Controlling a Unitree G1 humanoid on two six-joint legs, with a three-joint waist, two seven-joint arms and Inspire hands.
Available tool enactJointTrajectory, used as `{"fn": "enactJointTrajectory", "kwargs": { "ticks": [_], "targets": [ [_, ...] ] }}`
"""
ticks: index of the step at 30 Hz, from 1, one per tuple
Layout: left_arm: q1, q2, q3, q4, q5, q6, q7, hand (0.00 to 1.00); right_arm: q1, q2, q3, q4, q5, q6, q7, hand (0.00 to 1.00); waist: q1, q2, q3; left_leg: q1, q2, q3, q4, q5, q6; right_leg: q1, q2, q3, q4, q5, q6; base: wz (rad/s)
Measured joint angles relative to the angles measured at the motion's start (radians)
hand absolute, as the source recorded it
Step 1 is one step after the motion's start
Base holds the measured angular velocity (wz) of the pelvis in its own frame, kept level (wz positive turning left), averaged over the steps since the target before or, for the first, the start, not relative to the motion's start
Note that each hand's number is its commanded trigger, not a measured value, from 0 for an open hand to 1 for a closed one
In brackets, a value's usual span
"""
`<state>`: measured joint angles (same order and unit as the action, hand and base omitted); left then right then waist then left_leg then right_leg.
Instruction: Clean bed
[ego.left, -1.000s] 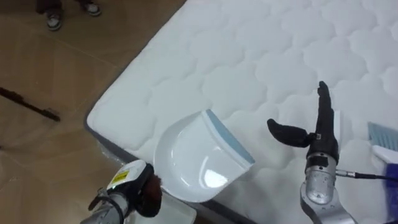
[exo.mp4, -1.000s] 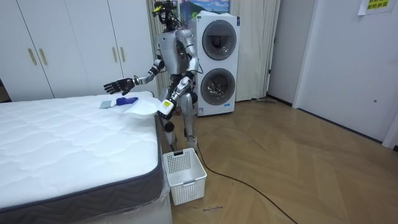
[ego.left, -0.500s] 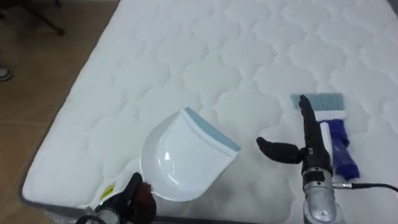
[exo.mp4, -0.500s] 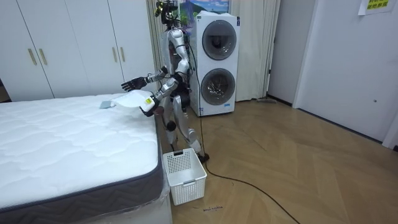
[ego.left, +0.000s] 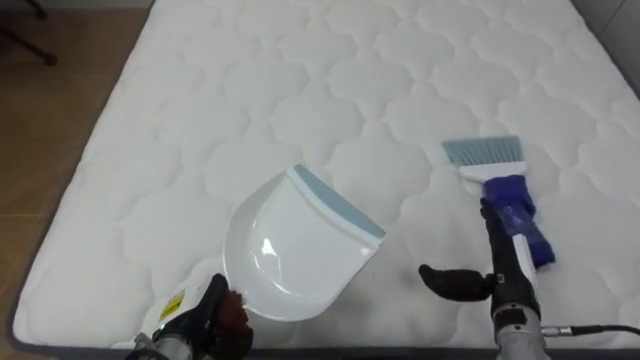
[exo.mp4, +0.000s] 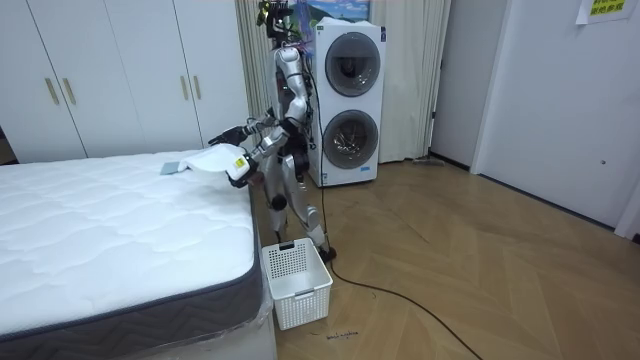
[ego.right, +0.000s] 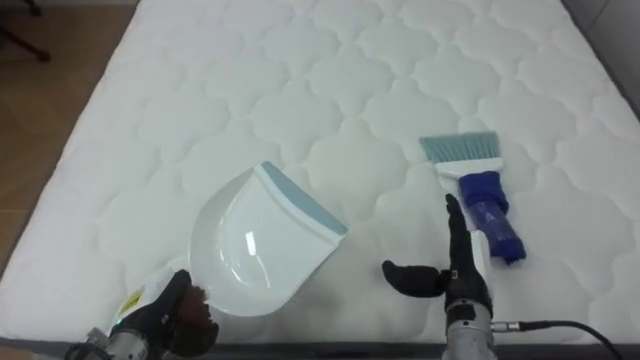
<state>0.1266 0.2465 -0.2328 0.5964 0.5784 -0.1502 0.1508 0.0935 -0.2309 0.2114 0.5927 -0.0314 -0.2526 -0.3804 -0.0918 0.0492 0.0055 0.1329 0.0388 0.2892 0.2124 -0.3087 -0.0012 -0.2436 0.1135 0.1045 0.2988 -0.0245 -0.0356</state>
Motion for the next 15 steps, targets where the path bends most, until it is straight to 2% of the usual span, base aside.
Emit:
{"fn": "enactJointTrajectory", "kwargs": {
  "ticks": [2, 3, 4, 5, 6, 7, 8, 9, 11, 12, 13, 15],
  "targets": [
    [-0.003, 0.001, 0.013, 0.000, 0.002, -0.002, 0.001, 0.00, 0.000, 0.000, 0.000, 0.027, -0.049, 0.008, 0.019, 0.00, 0.019, -0.005, -0.0002, 0.005, 0.003, 0.061, -0.013, 0.000, 0.001, -0.008, 0.004, -0.009, -0.013, 0.020, -0.005, -0.64],
    [0.000, 0.000, 0.033, 0.000, 0.003, -0.002, 0.002, 0.00, 0.000, 0.002, 0.001, 0.047, -0.071, 0.014, 0.047, 0.00, 0.045, -0.009, -0.0019, 0.013, 0.017, 0.122, -0.027, 0.000, 0.001, -0.013, -0.002, -0.068, -0.020, 0.031, -0.019, -0.86],
    [0.001, 0.002, 0.045, 0.002, 0.002, -0.001, 0.007, 0.00, -0.001, 0.003, 0.001, 0.078, -0.092, 0.013, 0.071, 0.00, 0.067, -0.011, 0.0001, 0.023, 0.026, 0.190, -0.041, -0.009, 0.011, -0.022, -0.028, -0.174, 0.028, 0.000, -0.052, -0.78],
    [0.002, 0.002, 0.048, 0.004, 0.002, -0.001, 0.009, 0.00, -0.001, 0.004, 0.001, 0.100, -0.100, 0.013, 0.079, 0.00, 0.070, -0.013, 0.0019, 0.029, 0.025, 0.211, -0.043, -0.010, 0.009, -0.024, -0.045, -0.223, 0.075, -0.042, -0.060, -0.29],
    [0.001, -0.005, 0.048, 0.004, 0.002, -0.001, 0.011, 0.00, 0.003, 0.000, -0.001, 0.150, -0.105, 0.013, 0.087, 0.00, 0.067, -0.028, -0.0024, 0.037, 0.021, 0.240, -0.041, -0.017, 0.000, -0.022, -0.090, -0.292, 0.188, -0.138, -0.064, 0.10],
    [0.001, -0.010, 0.048, 0.004, 0.001, -0.002, 0.014, 0.00, 0.004, -0.001, -0.004, 0.175, -0.105, 0.014, 0.092, 0.00, 0.066, -0.032, -0.0033, 0.040, 0.016, 0.246, -0.039, -0.024, -0.008, -0.020, -0.106, -0.301, 0.218, -0.172, -0.054, 0.16],
    [0.000, -0.016, 0.048, 0.006, -0.001, -0.004, 0.017, 0.00, 0.003, 0.000, -0.008, 0.215, -0.105, 0.014, 0.106, 0.00, 0.064, -0.048, 0.0013, 0.049, 0.002, 0.243, -0.021, -0.028, -0.013, -0.020, -0.110, -0.277, 0.219, -0.198, -0.058, -0.09],
    [0.011, -0.023, 0.050, 0.014, -0.014, -0.003, 0.017, 0.00, 0.002, 0.000, -0.006, 0.245, -0.108, 0.015, 0.123, 0.00, 0.079, -0.040, 0.0005, 0.042, 0.002, 0.220, -0.001, -0.025, -0.012, -0.010, -0.088, -0.246, 0.194, -0.189, -0.062, -0.45],
    [0.035, -0.024, 0.055, 0.035, -0.044, -0.004, 0.016, 0.00, 0.006, 0.001, 0.003, 0.272, -0.114, 0.016, 0.151, 0.00, 0.097, -0.029, 0.0003, 0.044, 0.009, 0.139, 0.000, -0.007, 0.004, 0.026, -0.056, -0.219, 0.127, -0.153, -0.072, -0.58],
    [0.035, -0.028, 0.062, 0.071, -0.058, -0.005, 0.016, 0.00, 0.001, 0.002, 0.003, 0.294, -0.113, 0.016, 0.171, 0.00, 0.098, -0.029, 0.0013, 0.044, 0.009, 0.071, 0.000, 0.003, 0.008, 0.047, -0.040, -0.200, 0.087, -0.135, -0.074, -0.36],
    [0.033, -0.034, 0.071, 0.109, -0.071, -0.005, 0.016, 0.00, -0.005, 0.002, 0.002, 0.313, -0.114, 0.025, 0.186, 0.00, 0.096, -0.029, 0.0017, 0.044, 0.009, 0.031, -0.003, 0.011, 0.004, 0.057, -0.031, -0.190, 0.064, -0.122, -0.074, -0.26],
    [0.025, -0.037, 0.072, 0.172, -0.104, -0.008, 0.016, 0.00, -0.019, 0.005, 0.000, 0.364, -0.113, 0.032, 0.197, 0.00, 0.084, -0.029, 0.0020, 0.048, 0.016, 0.026, -0.010, 0.014, 0.000, 0.071, -0.019, -0.188, 0.035, -0.103, -0.076, -0.08]
  ]
}}
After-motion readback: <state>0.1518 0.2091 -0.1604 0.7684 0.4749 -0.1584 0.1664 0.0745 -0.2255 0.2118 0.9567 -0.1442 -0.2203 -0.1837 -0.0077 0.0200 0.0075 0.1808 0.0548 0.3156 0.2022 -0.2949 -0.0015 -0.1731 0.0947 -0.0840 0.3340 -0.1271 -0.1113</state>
